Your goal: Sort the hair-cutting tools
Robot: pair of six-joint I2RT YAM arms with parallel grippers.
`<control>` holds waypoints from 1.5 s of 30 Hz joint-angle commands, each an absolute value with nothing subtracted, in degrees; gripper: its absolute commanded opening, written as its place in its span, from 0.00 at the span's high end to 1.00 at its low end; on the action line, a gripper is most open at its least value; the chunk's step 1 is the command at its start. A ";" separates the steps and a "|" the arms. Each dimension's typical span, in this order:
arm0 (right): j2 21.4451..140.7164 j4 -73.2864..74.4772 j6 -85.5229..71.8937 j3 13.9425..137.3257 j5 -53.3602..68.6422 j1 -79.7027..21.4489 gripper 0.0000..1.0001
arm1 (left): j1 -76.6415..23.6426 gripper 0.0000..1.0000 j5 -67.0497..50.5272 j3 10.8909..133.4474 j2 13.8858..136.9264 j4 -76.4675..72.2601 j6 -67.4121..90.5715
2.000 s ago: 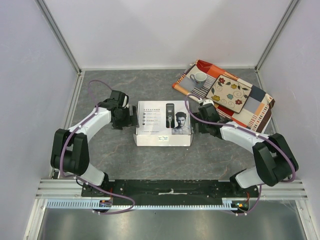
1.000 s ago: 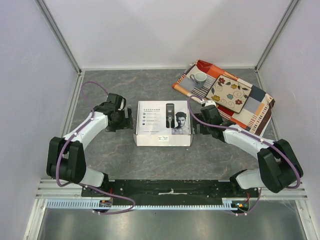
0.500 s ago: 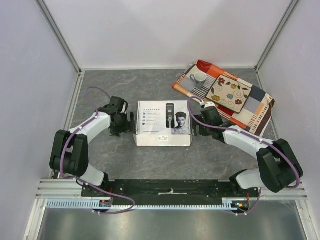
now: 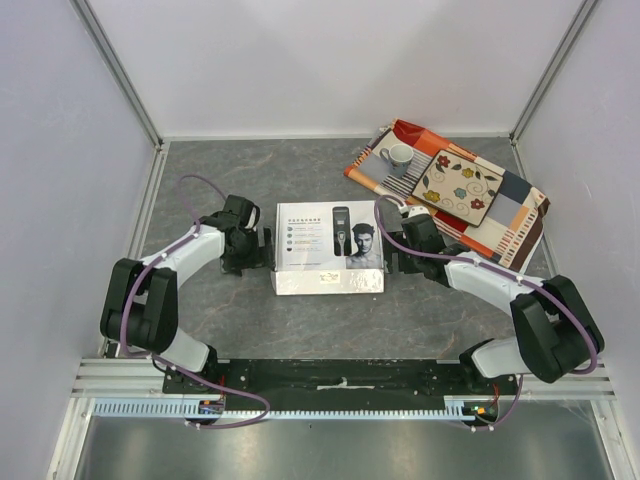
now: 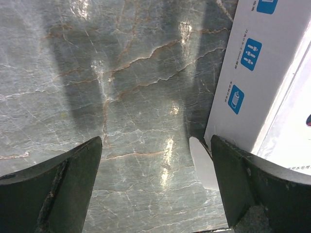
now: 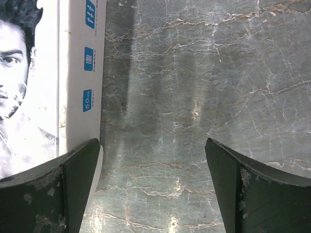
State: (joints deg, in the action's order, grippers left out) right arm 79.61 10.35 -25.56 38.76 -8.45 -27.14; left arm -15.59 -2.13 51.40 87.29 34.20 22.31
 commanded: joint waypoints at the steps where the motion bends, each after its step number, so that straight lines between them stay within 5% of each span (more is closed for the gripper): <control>1: 80.68 8.79 -26.28 38.76 -5.45 -27.33 0.02 | -16.70 0.00 -4.83 50.80 87.98 34.10 23.55; 32: 80.07 14.85 -27.07 38.85 -2.46 -30.50 0.02 | -17.23 0.00 -17.58 47.99 84.29 35.94 22.24; 45: 80.68 15.12 -27.60 39.64 -3.08 -30.94 0.02 | -17.75 0.03 -10.29 52.03 87.62 38.93 21.01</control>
